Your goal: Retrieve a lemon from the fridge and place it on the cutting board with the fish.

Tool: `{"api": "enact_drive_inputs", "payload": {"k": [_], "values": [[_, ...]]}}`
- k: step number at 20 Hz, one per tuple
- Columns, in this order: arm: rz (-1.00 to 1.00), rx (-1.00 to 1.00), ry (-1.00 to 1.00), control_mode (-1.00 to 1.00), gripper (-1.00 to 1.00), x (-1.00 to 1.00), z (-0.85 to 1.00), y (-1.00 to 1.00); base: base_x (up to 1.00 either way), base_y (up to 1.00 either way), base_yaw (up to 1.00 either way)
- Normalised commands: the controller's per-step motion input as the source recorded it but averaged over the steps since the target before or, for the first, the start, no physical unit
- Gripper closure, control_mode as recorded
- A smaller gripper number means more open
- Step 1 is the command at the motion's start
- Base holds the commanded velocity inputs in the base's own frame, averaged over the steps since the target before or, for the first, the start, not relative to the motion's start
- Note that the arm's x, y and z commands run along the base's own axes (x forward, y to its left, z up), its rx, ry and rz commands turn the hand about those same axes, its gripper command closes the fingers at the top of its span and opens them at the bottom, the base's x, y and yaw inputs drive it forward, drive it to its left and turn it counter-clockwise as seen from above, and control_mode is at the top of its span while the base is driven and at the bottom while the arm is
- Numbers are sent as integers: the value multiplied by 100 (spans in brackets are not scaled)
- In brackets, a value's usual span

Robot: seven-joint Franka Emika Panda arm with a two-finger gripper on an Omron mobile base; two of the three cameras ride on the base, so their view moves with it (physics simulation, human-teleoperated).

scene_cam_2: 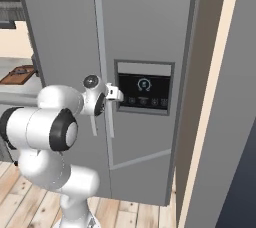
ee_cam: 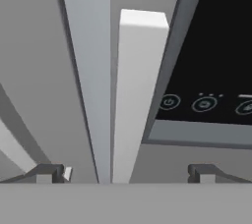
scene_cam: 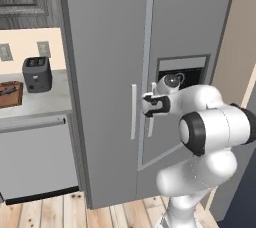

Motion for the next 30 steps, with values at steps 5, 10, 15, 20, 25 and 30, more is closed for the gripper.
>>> {"api": "enact_drive_inputs", "payload": {"k": [5, 10, 15, 20, 25, 30], "values": [[0, 0, 0, -100, -100, 36, -7, 0, 0, 0, 0], [0, 0, -3, -100, -100, 24, -23, -1, 0, 0, 0], [0, 0, -2, -100, -100, 27, -21, -2, 0, 0, 0], [0, 0, -3, -100, -100, 36, -8, -7, 0, 0, 0], [0, 0, 0, -100, -100, 29, 0, -7, 0, 0, 0], [0, 0, 0, -100, 100, 12, 0, -4, 0, 0, 0]]}}
